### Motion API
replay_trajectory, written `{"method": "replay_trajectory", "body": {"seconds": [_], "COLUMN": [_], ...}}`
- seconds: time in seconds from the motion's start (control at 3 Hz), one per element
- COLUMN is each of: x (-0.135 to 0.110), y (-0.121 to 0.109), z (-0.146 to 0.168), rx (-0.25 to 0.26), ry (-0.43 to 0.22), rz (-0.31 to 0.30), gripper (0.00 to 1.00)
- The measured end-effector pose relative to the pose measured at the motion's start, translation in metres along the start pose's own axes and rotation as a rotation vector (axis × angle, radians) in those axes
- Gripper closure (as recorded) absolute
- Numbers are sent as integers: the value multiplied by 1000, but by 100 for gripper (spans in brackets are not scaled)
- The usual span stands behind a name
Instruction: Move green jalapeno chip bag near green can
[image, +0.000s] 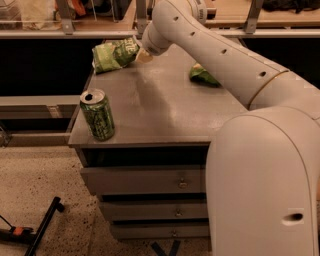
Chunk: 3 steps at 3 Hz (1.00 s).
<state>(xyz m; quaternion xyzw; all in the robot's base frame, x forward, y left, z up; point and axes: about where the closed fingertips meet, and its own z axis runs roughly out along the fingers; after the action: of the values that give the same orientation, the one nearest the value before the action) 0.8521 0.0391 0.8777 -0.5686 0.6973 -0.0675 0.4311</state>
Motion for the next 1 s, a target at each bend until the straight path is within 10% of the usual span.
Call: {"method": "replay_trajectory", "body": {"seconds": [1.0], "x": [1], "y": [-2], "z": [30], "rx": [18], "ry": [18], "rz": [49], "gripper": [69]}}
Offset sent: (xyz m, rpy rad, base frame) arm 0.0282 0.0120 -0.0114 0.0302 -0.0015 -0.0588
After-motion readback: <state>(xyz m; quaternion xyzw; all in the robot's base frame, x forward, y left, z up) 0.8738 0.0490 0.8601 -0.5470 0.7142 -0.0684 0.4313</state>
